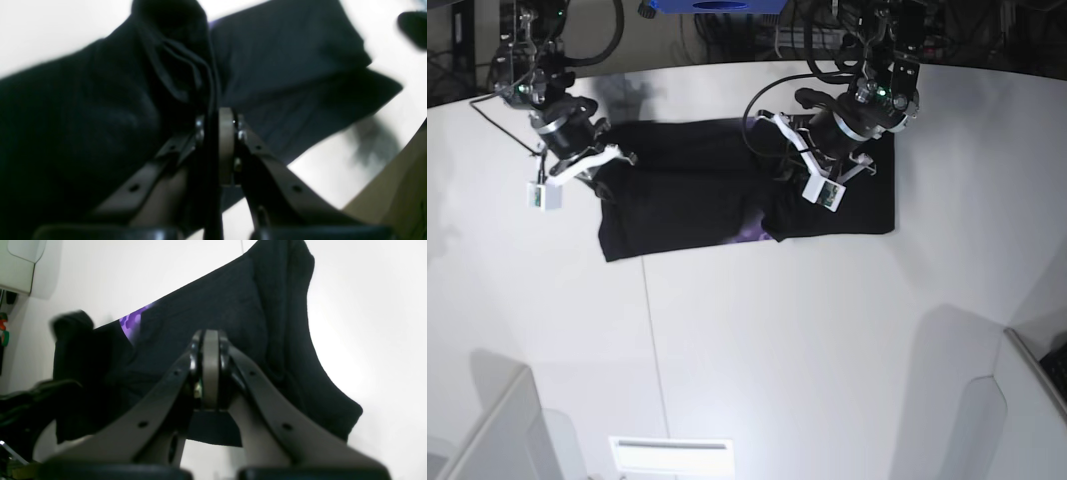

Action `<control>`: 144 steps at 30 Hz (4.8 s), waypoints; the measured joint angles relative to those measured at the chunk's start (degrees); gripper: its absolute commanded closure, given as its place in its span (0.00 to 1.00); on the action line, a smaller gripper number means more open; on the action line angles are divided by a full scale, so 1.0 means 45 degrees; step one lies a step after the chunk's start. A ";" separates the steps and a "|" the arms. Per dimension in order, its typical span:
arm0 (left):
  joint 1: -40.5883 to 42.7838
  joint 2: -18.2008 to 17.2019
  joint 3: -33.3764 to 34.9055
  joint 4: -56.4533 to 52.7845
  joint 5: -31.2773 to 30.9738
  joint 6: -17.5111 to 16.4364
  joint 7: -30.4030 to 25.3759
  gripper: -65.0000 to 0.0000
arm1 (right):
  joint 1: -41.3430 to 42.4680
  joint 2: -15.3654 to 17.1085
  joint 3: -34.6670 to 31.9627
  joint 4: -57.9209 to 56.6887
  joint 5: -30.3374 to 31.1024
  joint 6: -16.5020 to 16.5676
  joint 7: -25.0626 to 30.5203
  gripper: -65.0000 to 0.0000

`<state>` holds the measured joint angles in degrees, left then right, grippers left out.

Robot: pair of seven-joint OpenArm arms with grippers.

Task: Fold the T-shirt properly
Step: 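Fold the strip end held by the left gripper toward the right gripper, then release the folded end and raise the left gripper away, then grasp the opposite strip end with the right gripper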

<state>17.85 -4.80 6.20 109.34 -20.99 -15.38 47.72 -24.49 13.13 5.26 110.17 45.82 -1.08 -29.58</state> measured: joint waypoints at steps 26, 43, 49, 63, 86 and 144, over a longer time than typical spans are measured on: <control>-0.0223 0.0034 0.0005 0.0015 -0.0058 0.0000 0.0165 0.55 | -0.0005 0.0000 0.0005 0.0000 0.0005 0.0000 0.0000 1.00; -0.0330 0.0194 0.0155 0.0583 -0.0194 -0.0010 0.0083 0.92 | -0.0029 0.0000 0.0000 0.0000 0.0005 0.0000 -0.0039 1.00; 0.0491 0.0121 -0.3823 0.0573 -0.0107 -0.0063 0.0000 1.00 | 0.0325 0.0049 0.0029 -0.0092 0.1637 0.0000 -0.0024 0.83; 0.1399 -0.0486 -1.0550 -0.2633 0.0097 -0.3662 -0.2268 1.00 | 0.2093 0.0641 0.2220 -0.3648 0.4877 -0.0083 -0.2569 0.31; 0.0335 -0.0782 -0.9680 -0.3609 0.0044 -0.3876 -0.2278 1.00 | 0.2390 0.0602 0.0539 -0.4556 0.2458 0.1496 -0.3283 0.31; 0.0340 -0.0986 -0.9709 -0.4031 0.1331 -0.3881 -0.2322 1.00 | 0.4065 0.0894 0.0282 -0.4843 0.0282 -0.0325 -0.4478 0.31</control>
<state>19.38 -9.23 -37.50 91.20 -15.00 -32.84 37.28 -6.20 17.15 6.52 88.38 47.09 -2.55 -49.74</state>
